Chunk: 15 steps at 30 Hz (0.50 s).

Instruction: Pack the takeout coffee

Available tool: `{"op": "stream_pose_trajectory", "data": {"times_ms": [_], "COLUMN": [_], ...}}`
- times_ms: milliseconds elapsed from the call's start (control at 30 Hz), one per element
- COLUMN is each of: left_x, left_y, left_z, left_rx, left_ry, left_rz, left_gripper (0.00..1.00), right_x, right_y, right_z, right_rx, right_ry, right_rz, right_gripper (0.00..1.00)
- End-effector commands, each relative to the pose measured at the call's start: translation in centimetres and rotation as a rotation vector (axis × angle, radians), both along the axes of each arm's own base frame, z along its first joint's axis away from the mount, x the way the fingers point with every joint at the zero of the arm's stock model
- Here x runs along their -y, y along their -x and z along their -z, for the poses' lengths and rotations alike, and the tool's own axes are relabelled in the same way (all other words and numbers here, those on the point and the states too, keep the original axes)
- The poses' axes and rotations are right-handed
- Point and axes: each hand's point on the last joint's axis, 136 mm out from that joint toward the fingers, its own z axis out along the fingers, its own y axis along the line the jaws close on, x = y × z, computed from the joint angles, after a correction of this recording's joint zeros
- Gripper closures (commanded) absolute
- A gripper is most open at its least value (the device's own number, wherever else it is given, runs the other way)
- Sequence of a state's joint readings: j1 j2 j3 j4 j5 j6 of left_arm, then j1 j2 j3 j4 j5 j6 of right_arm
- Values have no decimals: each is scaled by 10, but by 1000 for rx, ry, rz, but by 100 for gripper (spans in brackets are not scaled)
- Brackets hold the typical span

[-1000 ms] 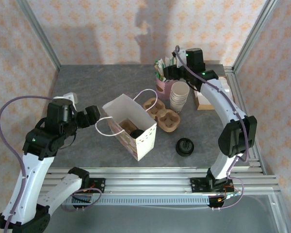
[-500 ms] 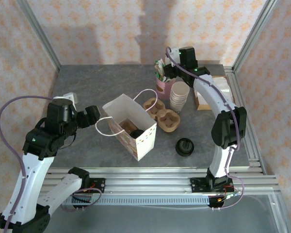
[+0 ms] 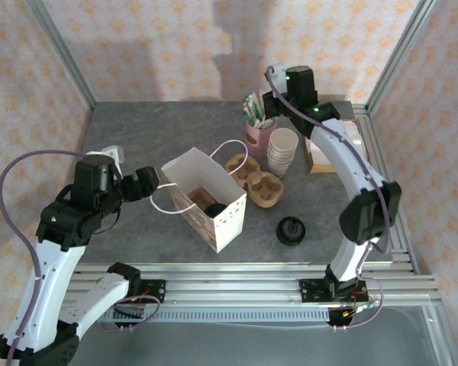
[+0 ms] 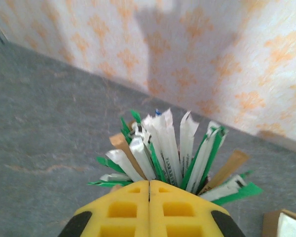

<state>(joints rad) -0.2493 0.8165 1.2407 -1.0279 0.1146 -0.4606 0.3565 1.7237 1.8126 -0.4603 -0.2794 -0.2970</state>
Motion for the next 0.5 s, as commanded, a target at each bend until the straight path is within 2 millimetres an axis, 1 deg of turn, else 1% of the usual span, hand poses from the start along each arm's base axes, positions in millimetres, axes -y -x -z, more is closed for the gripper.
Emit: {"op": "stream_pose_trajectory", "data": {"times_ms": [0, 133, 233, 333, 367, 400, 433, 467], "left_x": [12, 23, 29, 32, 33, 34, 34, 35], "left_y": [-2, -3, -4, -5, -6, -6, -6, -6], "left_z": [-10, -17, -21, -22, -23, -23, -22, -22], "left_rx": [26, 44, 57, 62, 62, 62, 60, 58], "left_ry": [15, 49, 79, 103, 109, 115, 121, 124], "left_rz": [73, 123, 144, 152, 152, 152, 151, 150], "left_gripper": [11, 14, 18, 21, 22, 23, 24, 25], "right_x": [19, 25, 20, 2, -6, -15, -27, -37], "right_y": [45, 95, 139, 186, 196, 215, 228, 238], "right_z": [-82, -123, -148, -163, -163, -166, -165, -162], "right_rx": [140, 189, 198, 216, 211, 216, 206, 193], "right_ry": [-104, -205, -300, -353, -356, -368, -374, -373], "right_rz": [35, -3, -75, -192, -227, -276, -326, -362], "right_gripper": [100, 100, 100, 100, 100, 100, 100, 100]}}
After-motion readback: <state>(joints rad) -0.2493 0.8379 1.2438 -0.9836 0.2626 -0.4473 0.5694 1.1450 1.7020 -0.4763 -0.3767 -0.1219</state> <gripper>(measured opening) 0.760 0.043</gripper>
